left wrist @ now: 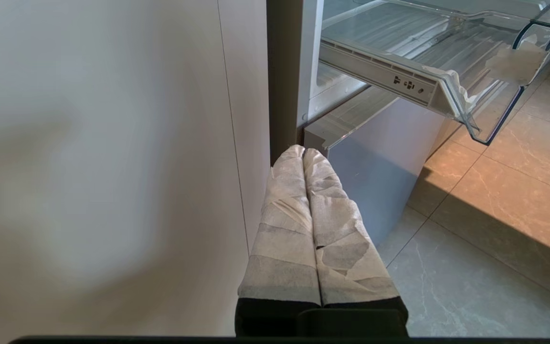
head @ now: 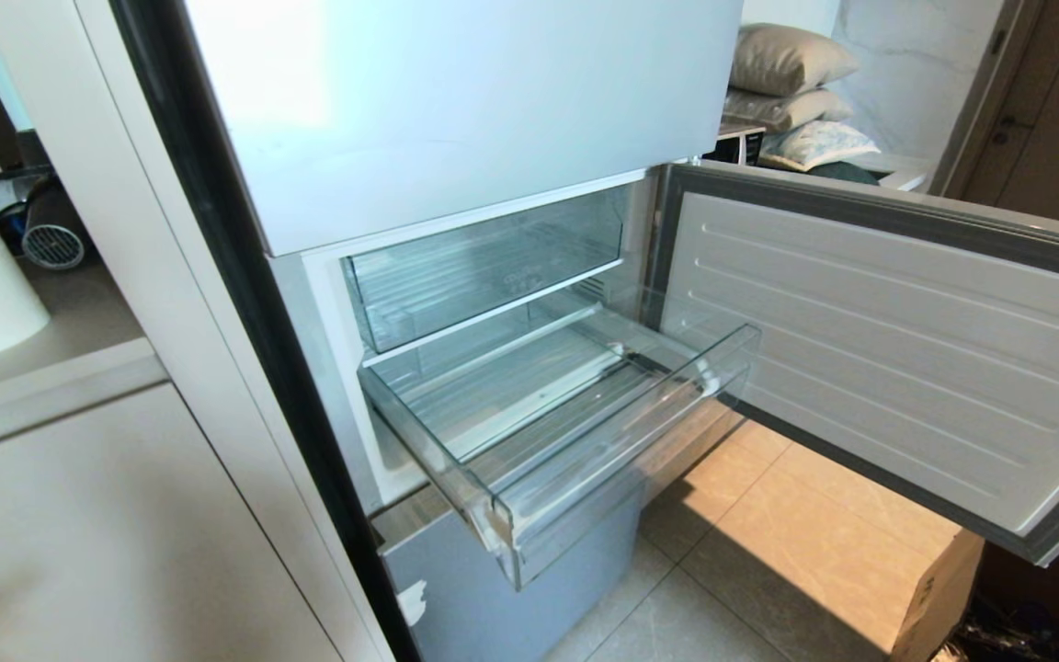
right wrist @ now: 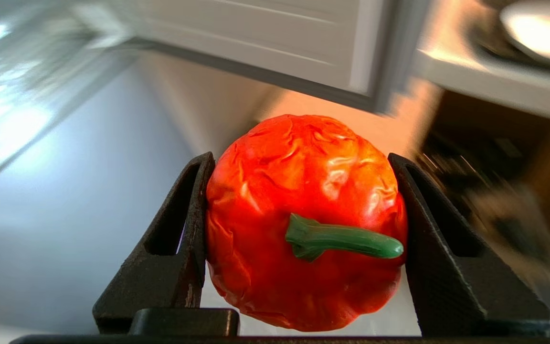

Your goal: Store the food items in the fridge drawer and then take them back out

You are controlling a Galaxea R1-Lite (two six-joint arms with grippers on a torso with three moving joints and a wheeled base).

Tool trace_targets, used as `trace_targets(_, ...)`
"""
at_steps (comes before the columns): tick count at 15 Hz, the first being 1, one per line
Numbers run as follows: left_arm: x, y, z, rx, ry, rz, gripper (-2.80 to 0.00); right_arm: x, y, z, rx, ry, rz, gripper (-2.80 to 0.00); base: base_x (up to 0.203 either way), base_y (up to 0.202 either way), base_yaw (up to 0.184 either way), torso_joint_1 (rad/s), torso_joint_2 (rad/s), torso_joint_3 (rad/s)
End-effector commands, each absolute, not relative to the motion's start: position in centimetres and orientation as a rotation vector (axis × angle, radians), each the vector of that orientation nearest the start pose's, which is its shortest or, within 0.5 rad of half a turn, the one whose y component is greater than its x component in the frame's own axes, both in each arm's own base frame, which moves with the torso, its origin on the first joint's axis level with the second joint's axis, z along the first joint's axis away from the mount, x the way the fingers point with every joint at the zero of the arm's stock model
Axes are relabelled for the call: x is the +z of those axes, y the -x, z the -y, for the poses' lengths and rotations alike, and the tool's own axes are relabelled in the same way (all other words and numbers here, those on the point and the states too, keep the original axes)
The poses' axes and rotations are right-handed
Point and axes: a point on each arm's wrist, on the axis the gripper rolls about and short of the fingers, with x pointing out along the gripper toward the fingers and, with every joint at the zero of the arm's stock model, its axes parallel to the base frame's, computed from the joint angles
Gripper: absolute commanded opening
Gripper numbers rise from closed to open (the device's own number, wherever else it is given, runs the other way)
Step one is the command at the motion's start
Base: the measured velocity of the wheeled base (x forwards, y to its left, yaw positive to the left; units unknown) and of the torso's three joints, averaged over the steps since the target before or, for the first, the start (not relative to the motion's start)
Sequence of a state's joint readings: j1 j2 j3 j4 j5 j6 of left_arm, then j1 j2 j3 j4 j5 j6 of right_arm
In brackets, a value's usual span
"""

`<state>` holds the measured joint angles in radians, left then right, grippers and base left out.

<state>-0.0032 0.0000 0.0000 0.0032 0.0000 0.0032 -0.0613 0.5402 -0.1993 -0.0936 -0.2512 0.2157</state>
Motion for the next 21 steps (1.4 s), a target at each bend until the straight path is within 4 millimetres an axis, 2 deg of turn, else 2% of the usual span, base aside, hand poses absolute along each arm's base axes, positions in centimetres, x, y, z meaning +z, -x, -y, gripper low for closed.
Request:
trace_targets(1, 7.5, 2.3, 0.0, -0.003, -0.003, -0.004, -2.8, 14.6, -6.9, 1.8, -0.496, -0.219, -0.382, -2.8, 0.0, 0.0, 0.0, 0.0, 0.0, 0.0)
trace_targets(3, 7.5, 2.3, 0.0, -0.003, -0.003, -0.005, -2.8, 15.4, -8.7, 4.3, -0.727, -0.3, -0.374, -2.8, 0.0, 0.0, 0.0, 0.0, 0.0, 0.0)
trace_targets(5, 7.5, 2.3, 0.0, -0.003, -0.003, -0.005, -2.8, 15.9, -10.2, 7.8, -0.895, -0.373, -0.357, -2.8, 0.0, 0.0, 0.0, 0.0, 0.0, 0.0)
trace_targets(9, 7.5, 2.3, 0.0, -0.003, -0.003, -0.005, -2.8, 14.6, -13.9, 15.4, -1.049, -0.45, -0.366, -2.8, 0.0, 0.0, 0.0, 0.0, 0.0, 0.0)
trace_targets(12, 7.5, 2.3, 0.0, -0.003, -0.003, -0.005, -2.8, 15.0, -16.0, 20.5, -1.107, -0.459, -0.285, -2.8, 0.0, 0.0, 0.0, 0.0, 0.0, 0.0)
trace_targets(15, 7.5, 2.3, 0.0, -0.003, -0.003, -0.005, -2.8, 14.6, -17.4, 24.7, -1.146, -0.478, -0.258, -2.8, 0.0, 0.0, 0.0, 0.0, 0.0, 0.0)
trace_targets(18, 7.5, 2.3, 0.0, -0.003, -0.003, -0.005, -2.8, 13.4, -18.7, 27.7, -1.164, -0.506, -0.255, -2.8, 0.0, 0.0, 0.0, 0.0, 0.0, 0.0)
trace_targets(21, 7.5, 2.3, 0.0, -0.003, -0.003, -0.005, -2.8, 12.5, -20.6, 30.0, -1.087, -0.585, -0.216, -2.8, 0.0, 0.0, 0.0, 0.0, 0.0, 0.0)
